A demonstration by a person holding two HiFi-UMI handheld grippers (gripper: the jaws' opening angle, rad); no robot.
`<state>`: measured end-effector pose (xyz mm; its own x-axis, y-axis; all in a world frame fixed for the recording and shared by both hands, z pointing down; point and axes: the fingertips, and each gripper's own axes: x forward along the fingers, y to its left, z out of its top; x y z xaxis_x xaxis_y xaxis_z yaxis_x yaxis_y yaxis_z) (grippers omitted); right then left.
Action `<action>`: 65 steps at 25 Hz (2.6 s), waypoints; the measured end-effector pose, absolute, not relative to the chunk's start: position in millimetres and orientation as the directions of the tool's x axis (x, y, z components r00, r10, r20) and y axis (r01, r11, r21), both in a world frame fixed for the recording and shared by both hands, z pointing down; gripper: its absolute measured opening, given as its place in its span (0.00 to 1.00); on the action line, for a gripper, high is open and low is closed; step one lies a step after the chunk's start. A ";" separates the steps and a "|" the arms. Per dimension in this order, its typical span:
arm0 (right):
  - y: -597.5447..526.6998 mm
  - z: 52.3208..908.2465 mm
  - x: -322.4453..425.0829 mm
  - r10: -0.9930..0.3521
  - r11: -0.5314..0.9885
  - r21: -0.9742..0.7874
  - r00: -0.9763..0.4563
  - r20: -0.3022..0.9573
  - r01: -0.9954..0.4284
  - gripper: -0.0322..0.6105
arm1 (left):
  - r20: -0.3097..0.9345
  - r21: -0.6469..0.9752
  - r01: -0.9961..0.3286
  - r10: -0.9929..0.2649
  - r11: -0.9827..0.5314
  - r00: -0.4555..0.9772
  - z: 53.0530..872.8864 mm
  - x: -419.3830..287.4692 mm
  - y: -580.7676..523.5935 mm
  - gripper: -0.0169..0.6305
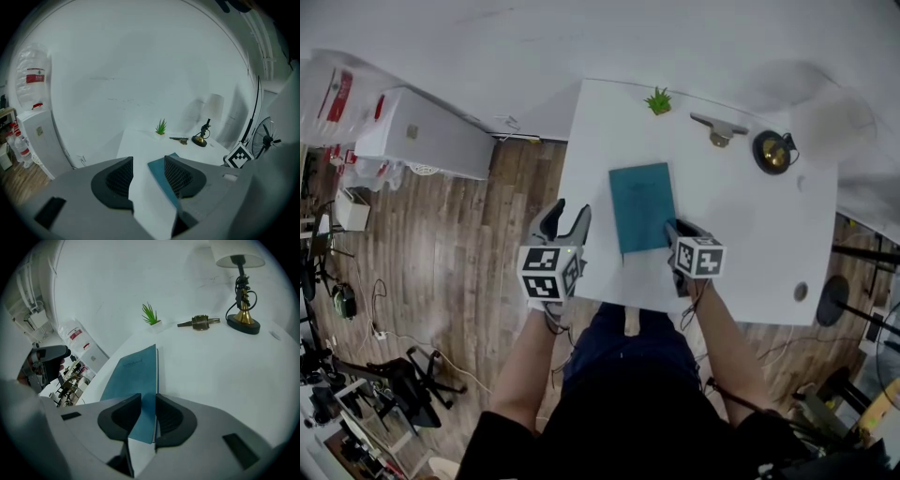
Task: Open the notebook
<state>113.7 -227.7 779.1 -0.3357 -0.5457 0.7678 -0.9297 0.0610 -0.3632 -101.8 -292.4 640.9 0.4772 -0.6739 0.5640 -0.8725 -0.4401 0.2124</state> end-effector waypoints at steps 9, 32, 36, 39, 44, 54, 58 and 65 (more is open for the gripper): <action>-226.2 751.4 114.2 -0.560 0.075 -0.399 -0.370 0.741 -0.914 0.09 | 0.554 0.227 -0.866 -0.673 -0.445 0.490 629.1 -91.1 -289.0 0.34; -219.6 643.4 -7.7 -0.601 0.360 -0.436 -0.563 0.568 -0.825 0.07 | 0.473 0.257 -0.862 -0.721 -0.437 0.507 588.0 -100.1 -288.1 0.31; -220.2 639.7 -31.3 -0.591 0.385 -0.430 -0.576 0.565 -0.817 0.07 | 0.470 0.257 -0.872 -0.735 -0.417 0.489 585.0 -124.0 -284.8 0.31; -219.5 639.6 -46.5 -0.585 0.399 -0.424 -0.582 0.564 -0.813 0.07 | 0.465 0.263 -0.875 -0.741 -0.406 0.484 584.5 -136.6 -280.8 0.30; -216.7 642.9 -72.7 -0.570 0.432 -0.398 -0.587 0.575 -0.809 0.07 | 0.465 0.279 -0.860 -0.724 -0.427 0.510 586.1 -138.8 -273.2 0.30; -216.7 664.3 -125.4 -0.529 0.459 -0.379 -0.590 0.609 -0.803 0.07 | 0.490 0.285 -0.839 -0.682 -0.463 0.543 595.9 -151.8 -270.1 0.30; -217.7 683.5 -148.2 -0.512 0.459 -0.372 -0.582 0.632 -0.807 0.07 | 0.496 0.282 -0.853 -0.694 -0.439 0.521 599.6 -178.9 -274.0 0.30; -211.9 727.5 -182.1 -0.454 0.469 -0.357 -0.568 0.687 -0.808 0.08 | 0.517 0.282 -0.884 -0.718 -0.372 0.467 613.1 -232.8 -273.2 0.29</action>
